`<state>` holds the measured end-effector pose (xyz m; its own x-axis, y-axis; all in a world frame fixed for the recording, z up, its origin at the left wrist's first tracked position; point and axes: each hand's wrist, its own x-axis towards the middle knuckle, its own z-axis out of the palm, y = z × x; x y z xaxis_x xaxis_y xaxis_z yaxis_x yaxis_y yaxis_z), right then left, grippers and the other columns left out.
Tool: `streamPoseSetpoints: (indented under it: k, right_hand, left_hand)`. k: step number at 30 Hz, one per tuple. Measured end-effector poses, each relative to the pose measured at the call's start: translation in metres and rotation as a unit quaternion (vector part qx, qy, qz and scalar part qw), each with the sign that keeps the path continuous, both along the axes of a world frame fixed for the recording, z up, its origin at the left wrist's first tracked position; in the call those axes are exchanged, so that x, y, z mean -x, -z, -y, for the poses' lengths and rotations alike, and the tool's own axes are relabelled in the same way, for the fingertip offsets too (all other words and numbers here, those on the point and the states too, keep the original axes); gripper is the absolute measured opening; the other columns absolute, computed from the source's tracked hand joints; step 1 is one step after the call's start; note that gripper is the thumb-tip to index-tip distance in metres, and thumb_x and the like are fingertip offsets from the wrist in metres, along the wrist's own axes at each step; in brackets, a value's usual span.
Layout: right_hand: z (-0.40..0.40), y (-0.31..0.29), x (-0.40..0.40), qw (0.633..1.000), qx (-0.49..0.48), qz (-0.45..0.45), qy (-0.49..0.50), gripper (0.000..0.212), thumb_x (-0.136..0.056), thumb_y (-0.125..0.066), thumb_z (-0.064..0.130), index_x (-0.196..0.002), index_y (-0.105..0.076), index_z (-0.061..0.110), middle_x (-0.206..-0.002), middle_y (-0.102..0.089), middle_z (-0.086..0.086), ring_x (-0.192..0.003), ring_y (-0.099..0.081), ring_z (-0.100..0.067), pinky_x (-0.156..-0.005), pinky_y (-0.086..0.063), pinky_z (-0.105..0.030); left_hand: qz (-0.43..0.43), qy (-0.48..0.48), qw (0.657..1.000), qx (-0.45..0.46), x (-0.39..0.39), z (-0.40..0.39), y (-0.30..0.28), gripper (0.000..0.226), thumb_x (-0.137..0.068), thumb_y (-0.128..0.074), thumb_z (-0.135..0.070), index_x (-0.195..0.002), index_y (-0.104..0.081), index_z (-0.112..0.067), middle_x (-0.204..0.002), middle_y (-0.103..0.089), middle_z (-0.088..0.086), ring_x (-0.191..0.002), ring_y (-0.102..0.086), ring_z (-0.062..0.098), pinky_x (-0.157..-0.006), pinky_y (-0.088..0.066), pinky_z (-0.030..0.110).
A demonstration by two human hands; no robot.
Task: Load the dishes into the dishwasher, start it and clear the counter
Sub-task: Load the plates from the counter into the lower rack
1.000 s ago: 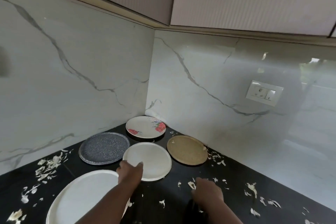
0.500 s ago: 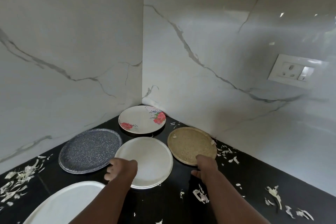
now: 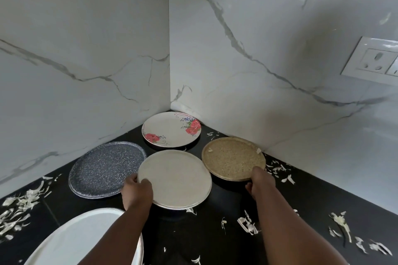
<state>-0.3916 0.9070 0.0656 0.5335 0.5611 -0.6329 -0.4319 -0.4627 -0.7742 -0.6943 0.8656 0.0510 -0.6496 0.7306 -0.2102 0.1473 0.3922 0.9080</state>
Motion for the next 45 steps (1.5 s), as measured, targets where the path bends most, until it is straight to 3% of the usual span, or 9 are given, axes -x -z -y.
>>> streamPoseSetpoints:
  k: [5,11,14,19,24,29,34,42,45]
  right_hand:
    - [0.026,-0.014,0.018,0.990,-0.129,-0.042,0.044,0.050,-0.091,-0.048,0.012,-0.139,-0.034,0.011,-0.120,-0.050,-0.017,-0.100,-0.058,-0.036,-0.057,-0.059,-0.042]
    - [0.079,-0.053,0.021,0.937,-0.189,-0.264,0.128,0.027,-0.101,-0.037,0.010,-0.125,-0.046,0.000,-0.089,-0.054,-0.022,-0.062,-0.061,-0.026,-0.035,-0.050,-0.023]
    - [0.099,-0.076,0.017,0.919,-0.211,-0.316,0.100,0.025,-0.103,-0.030,0.013,-0.114,-0.050,0.002,-0.081,-0.052,-0.014,-0.032,-0.053,-0.013,-0.028,-0.041,-0.016]
    - [0.135,-0.119,0.016,0.955,-0.213,-0.202,0.043,0.022,-0.103,-0.034,0.009,-0.112,-0.053,0.002,-0.073,-0.051,-0.009,-0.027,-0.049,-0.009,-0.027,-0.040,-0.016]
    - [0.190,-0.131,0.012,0.978,-0.201,-0.057,-0.005,0.023,-0.095,-0.060,0.013,-0.113,-0.052,0.000,-0.082,-0.065,-0.019,-0.053,-0.066,-0.026,-0.051,-0.059,-0.035]
    - [0.256,-0.123,-0.012,0.980,-0.179,0.083,0.003,0.026,-0.096,-0.056,0.015,-0.119,-0.046,0.013,-0.100,-0.061,-0.017,-0.072,-0.063,-0.031,-0.042,-0.051,-0.030]
    - [0.331,-0.105,-0.048,0.978,-0.181,0.095,0.050,0.025,-0.098,-0.051,0.011,-0.120,-0.046,0.020,-0.112,-0.058,-0.015,-0.096,-0.061,-0.039,-0.072,-0.057,-0.057]
    - [0.485,-0.087,-0.129,0.964,-0.197,0.053,0.171,0.026,-0.098,-0.054,0.011,-0.124,-0.050,0.012,-0.094,-0.061,-0.013,-0.076,-0.063,-0.031,-0.052,-0.053,-0.039]
    - [0.566,-0.077,-0.168,0.950,-0.224,0.015,0.218,0.037,-0.098,-0.055,0.011,-0.134,-0.046,0.012,-0.106,-0.059,-0.016,-0.084,-0.061,-0.034,-0.056,-0.054,-0.041]
  left_hand:
    - [0.127,0.004,0.991,-0.043,-0.003,0.014,-0.022,0.023,-0.085,-0.055,-0.004,-0.106,-0.064,-0.006,-0.098,-0.066,0.017,-0.087,-0.059,0.034,-0.084,-0.055,0.049]
    - [0.161,-0.010,0.979,-0.121,-0.005,0.043,-0.067,0.028,-0.087,-0.056,-0.008,-0.113,-0.056,-0.001,-0.087,-0.061,0.017,-0.067,-0.053,0.029,-0.056,-0.044,0.031]
    - [0.165,-0.028,0.974,-0.151,-0.001,0.062,-0.083,0.032,-0.087,-0.057,-0.008,-0.118,-0.052,-0.002,-0.102,-0.061,0.022,-0.080,-0.056,0.033,-0.064,-0.042,0.034]
    - [0.218,-0.042,0.957,-0.186,-0.001,0.094,-0.103,0.030,-0.085,-0.055,-0.005,-0.114,-0.058,0.004,-0.105,-0.064,0.024,-0.096,-0.061,0.041,-0.076,-0.049,0.044]
    - [0.290,-0.010,0.934,-0.207,-0.022,0.129,-0.117,0.011,-0.085,-0.052,-0.001,-0.081,-0.058,-0.009,-0.075,-0.055,0.006,-0.077,-0.052,0.028,-0.066,-0.043,0.032]
    - [0.316,0.019,0.931,-0.182,-0.055,0.162,-0.109,0.017,-0.086,-0.055,-0.005,-0.101,-0.061,-0.006,-0.085,-0.060,0.012,-0.074,-0.054,0.027,-0.066,-0.045,0.034]
    - [0.312,0.053,0.940,-0.129,-0.090,0.206,-0.085,0.019,-0.084,-0.059,-0.005,-0.101,-0.062,0.002,-0.090,-0.061,0.018,-0.080,-0.055,0.030,-0.072,-0.045,0.040]
    - [0.375,0.103,0.920,-0.040,-0.164,0.292,-0.068,0.019,-0.078,-0.059,-0.004,-0.097,-0.061,0.001,-0.093,-0.062,0.017,-0.083,-0.059,0.033,-0.072,-0.049,0.043]
    - [0.416,0.118,0.901,-0.025,-0.222,0.353,-0.059,0.027,-0.077,-0.056,-0.002,-0.103,-0.059,-0.007,-0.100,-0.059,0.014,-0.084,-0.059,0.033,-0.069,-0.049,0.040]
